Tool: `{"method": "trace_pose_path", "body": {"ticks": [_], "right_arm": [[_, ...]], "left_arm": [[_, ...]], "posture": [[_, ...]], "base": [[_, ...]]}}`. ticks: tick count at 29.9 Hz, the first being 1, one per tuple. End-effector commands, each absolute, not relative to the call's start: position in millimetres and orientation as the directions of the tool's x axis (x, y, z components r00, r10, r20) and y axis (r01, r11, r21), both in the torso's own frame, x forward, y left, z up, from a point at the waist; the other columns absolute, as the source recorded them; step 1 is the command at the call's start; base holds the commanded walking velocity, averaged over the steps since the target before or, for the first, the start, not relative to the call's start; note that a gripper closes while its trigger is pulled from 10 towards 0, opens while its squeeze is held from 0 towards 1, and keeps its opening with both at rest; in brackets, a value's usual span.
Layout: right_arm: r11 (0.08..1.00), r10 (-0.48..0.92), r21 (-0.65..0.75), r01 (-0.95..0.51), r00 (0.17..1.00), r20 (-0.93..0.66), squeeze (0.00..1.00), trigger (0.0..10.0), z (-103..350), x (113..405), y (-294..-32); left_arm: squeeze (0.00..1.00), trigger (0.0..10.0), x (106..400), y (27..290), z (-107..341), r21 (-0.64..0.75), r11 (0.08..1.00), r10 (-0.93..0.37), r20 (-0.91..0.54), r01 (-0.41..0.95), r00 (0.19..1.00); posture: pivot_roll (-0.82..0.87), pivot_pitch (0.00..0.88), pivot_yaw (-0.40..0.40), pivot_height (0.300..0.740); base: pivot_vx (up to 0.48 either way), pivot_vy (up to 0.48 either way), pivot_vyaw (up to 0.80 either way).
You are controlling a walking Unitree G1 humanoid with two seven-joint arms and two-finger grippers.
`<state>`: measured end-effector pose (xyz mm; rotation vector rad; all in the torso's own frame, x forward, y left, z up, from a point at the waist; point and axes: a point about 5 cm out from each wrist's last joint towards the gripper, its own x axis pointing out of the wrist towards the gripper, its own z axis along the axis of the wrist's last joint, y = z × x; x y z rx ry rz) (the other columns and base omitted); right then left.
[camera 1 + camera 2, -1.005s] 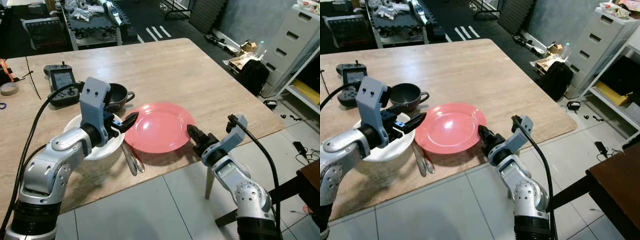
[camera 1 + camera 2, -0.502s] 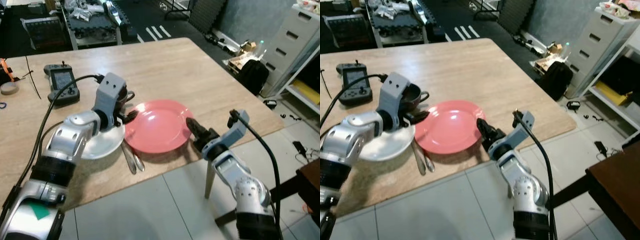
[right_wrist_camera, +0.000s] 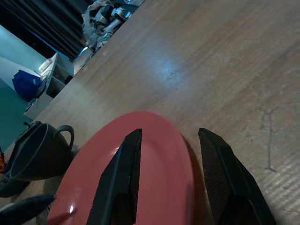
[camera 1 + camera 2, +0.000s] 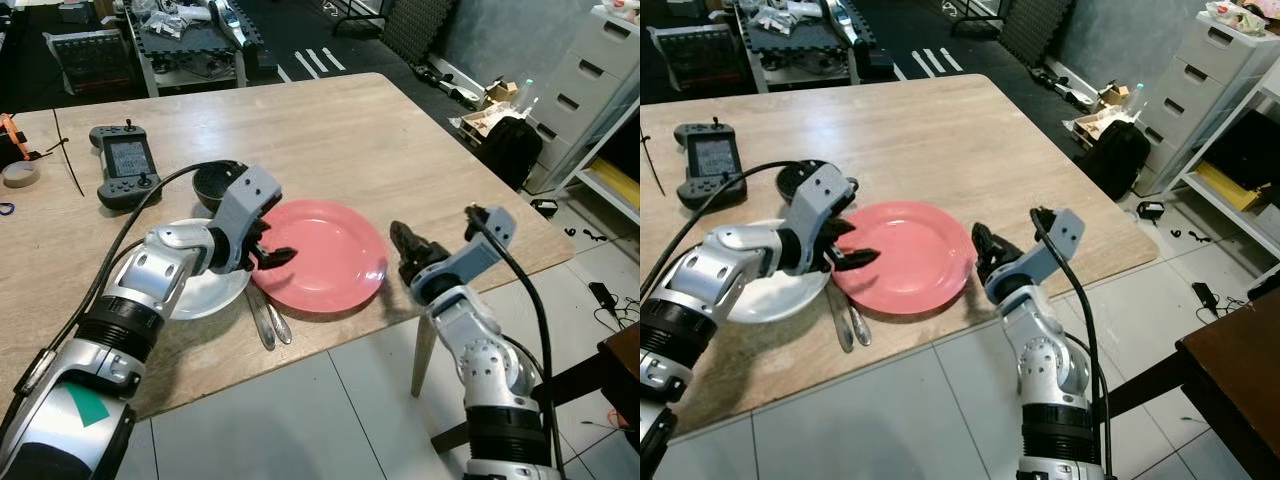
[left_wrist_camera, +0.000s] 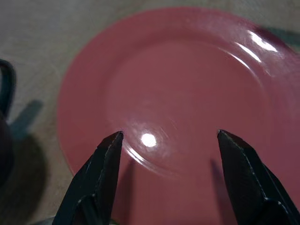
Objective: Setting the table
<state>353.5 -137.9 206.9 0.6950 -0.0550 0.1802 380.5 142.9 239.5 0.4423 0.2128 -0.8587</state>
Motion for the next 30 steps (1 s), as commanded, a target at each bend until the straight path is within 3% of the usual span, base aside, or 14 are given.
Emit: {"method": "trace_pose_path", "body": {"ticks": [1,5,10,18,23,30], "right_arm": [[0.754,0.136,0.637,-0.163,0.986,0.091,0.00,10.0,199,353,-139],[0.752,0.137,0.639,-0.159,0.987,0.084,0.00,10.0,196,351,-138],[0.751,0.132,0.642,-0.153,0.988,0.080,0.00,10.0,194,350,-140],[0.752,0.129,0.644,-0.141,0.989,0.066,0.00,10.0,190,350,-143],[0.750,0.126,0.647,-0.136,0.990,0.062,0.00,10.0,189,350,-144],[0.747,0.126,0.652,-0.131,0.991,0.054,0.00,10.0,187,350,-142]], "left_arm": [[0.00,10.0,373,144,228,0.299,0.501,-0.694,-0.420,0.812,0.584],[0.00,10.0,349,154,232,0.319,0.398,-0.721,-0.471,0.860,0.508],[0.00,10.0,333,161,238,0.335,0.368,-0.723,-0.483,0.867,0.494],[0.00,10.0,300,179,244,0.375,0.381,-0.676,-0.510,0.845,0.531],[0.00,10.0,293,185,233,0.345,0.408,-0.655,-0.534,0.845,0.535],[0.00,10.0,301,191,237,0.386,0.499,-0.606,-0.484,0.776,0.631]], "posture": [[0.07,0.178,0.009,0.740],[0.07,0.177,0.011,0.740],[0.08,0.179,0.012,0.740],[0.08,0.183,0.008,0.740],[0.09,0.191,0.007,0.740],[0.08,0.192,0.008,0.740]], "base": [[0.000,0.000,0.00],[0.000,0.000,0.00],[0.000,0.000,0.00],[0.000,0.000,0.00],[0.000,0.000,0.00],[0.000,0.000,0.00]]}}
